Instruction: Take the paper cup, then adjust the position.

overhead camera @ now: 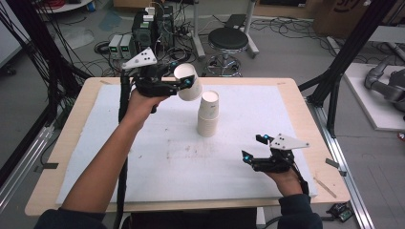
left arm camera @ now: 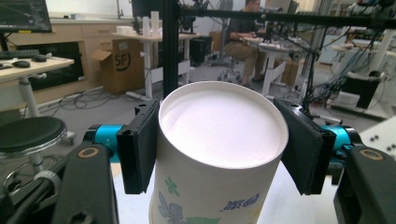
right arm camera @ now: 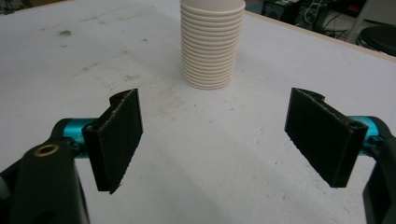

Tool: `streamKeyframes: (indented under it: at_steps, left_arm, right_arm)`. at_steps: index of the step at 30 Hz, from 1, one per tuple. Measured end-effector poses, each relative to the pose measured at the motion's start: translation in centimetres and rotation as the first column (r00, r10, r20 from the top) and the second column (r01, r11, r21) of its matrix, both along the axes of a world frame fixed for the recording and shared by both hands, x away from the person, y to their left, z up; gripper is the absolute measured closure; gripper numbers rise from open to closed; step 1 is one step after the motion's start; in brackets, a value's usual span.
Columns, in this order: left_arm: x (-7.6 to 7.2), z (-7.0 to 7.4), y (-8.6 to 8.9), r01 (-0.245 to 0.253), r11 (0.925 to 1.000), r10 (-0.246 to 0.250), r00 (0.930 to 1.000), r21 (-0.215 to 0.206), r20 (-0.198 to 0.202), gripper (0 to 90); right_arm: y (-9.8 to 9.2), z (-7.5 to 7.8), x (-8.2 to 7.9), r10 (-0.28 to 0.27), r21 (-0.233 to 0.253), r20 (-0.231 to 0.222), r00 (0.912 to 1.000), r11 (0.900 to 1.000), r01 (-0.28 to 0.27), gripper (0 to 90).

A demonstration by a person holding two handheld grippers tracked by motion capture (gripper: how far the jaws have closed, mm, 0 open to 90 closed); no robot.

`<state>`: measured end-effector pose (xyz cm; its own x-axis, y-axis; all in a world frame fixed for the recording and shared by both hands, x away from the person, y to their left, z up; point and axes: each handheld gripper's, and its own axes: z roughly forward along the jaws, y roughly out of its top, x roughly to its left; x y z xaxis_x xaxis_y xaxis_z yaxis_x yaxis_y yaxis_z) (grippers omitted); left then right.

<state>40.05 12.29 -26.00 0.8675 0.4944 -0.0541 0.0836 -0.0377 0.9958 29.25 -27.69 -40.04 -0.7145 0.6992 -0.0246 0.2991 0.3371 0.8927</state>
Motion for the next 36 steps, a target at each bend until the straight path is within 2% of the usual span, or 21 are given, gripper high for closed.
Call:
streamKeyframes:
  at_steps: [3, 9, 10, 11, 14, 16, 17, 22, 27, 29, 36]
  left_arm:
    - [-0.8, -0.8, 0.9, -0.004, 0.9999, 0.004, 0.9999, 0.015, -0.011, 34.8]
    - [-2.1, -2.8, 2.5, -0.018, 0.9992, 0.019, 0.9993, 0.037, -0.034, 34.8]
    - [-2.1, -2.8, 2.5, -0.018, 0.9992, 0.019, 0.9993, 0.037, -0.034, 34.8]
    - [-2.6, -3.6, 3.0, -0.023, 0.9989, 0.025, 0.9987, 0.040, -0.044, 34.8]
    - [-3.2, -4.7, 3.4, -0.021, 0.9974, 0.026, 0.9976, 0.069, -0.064, 34.8]
    - [-3.4, -5.0, 3.6, -0.019, 0.9972, 0.025, 0.9972, 0.072, -0.070, 34.9]
    - [-3.6, -5.7, 3.7, -0.017, 0.9968, 0.024, 0.9964, 0.079, -0.081, 34.8]
    - [-4.2, -7.2, 3.9, -0.003, 0.9949, 0.013, 0.9947, 0.101, -0.102, 34.9]
    - [-4.8, -8.2, 3.7, 0.010, 0.9925, 0.005, 0.9926, 0.122, -0.121, 34.7]
    - [-5.1, -8.5, 3.5, 0.018, 0.9931, -0.004, 0.9921, 0.116, -0.125, 34.6]
    - [-5.5, -8.6, 3.0, 0.053, 0.9922, -0.038, 0.9915, 0.113, -0.124, 34.5]
  right_arm:
    - [0.5, -0.1, 0.1, 0.020, 0.008, -0.025, 0.9995, 1.000, -0.020, 19.3]
    - [1.6, -0.2, 0.5, 0.072, 0.005, -0.029, 0.9970, 0.997, -0.072, 19.3]
    - [1.7, -0.1, 0.5, 0.080, 0.007, -0.036, 0.9962, 0.997, -0.079, 19.3]
    - [1.8, -0.1, 0.6, 0.086, 0.006, -0.038, 0.9956, 0.996, -0.085, 19.3]
    - [2.2, -0.1, 0.8, 0.102, 0.001, -0.042, 0.9939, 0.995, -0.102, 19.3]
    - [2.4, -0.1, 0.8, 0.107, 0.001, -0.045, 0.9932, 0.994, -0.108, 19.3]
    - [2.7, 0.0, 1.0, 0.115, -0.007, -0.046, 0.9923, 0.993, -0.115, 19.3]
    - [3.8, 0.4, 1.8, 0.148, 0.000, -0.049, 0.9877, 0.989, -0.149, 19.3]
    - [5.0, 0.6, 2.3, 0.171, 0.006, -0.043, 0.9843, 0.985, -0.171, 19.3]
    - [5.4, 0.7, 2.4, 0.179, 0.008, -0.041, 0.9830, 0.984, -0.179, 19.3]
    - [6.5, 1.2, 2.7, 0.206, 0.003, -0.031, 0.9781, 0.979, -0.206, 19.3]
